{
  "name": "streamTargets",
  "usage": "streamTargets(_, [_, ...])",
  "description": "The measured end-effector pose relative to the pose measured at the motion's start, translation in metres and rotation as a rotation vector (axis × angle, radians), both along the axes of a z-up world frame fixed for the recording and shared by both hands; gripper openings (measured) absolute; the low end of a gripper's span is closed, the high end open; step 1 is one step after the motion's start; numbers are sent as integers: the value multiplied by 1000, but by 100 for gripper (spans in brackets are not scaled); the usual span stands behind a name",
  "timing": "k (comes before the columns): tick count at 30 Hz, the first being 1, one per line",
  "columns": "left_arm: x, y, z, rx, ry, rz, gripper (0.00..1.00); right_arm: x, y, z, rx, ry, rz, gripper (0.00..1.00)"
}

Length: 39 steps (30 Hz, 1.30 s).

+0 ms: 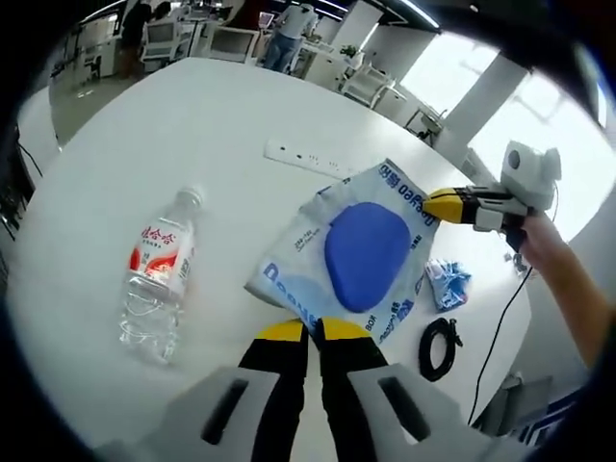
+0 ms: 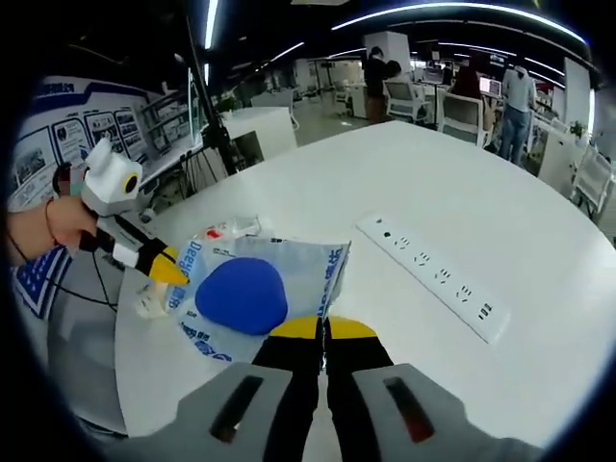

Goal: Arrange the tabletop items into an orderly group along one side of the table until the central work area is clear of visible clutter.

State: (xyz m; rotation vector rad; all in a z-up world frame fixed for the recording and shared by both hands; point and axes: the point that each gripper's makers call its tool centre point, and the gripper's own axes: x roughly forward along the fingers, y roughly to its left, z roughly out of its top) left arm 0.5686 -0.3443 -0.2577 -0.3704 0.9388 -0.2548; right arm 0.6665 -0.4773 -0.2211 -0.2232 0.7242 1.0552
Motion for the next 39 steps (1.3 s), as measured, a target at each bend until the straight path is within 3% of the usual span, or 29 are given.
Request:
streamTargets(23, [24,-21,37,11,-61,-144,0,-25,-50,28,96,2,-289,0])
streamTargets(39, [37,-36,35,36,-71,-210,0,-44,-72,14,126,17,-451,0])
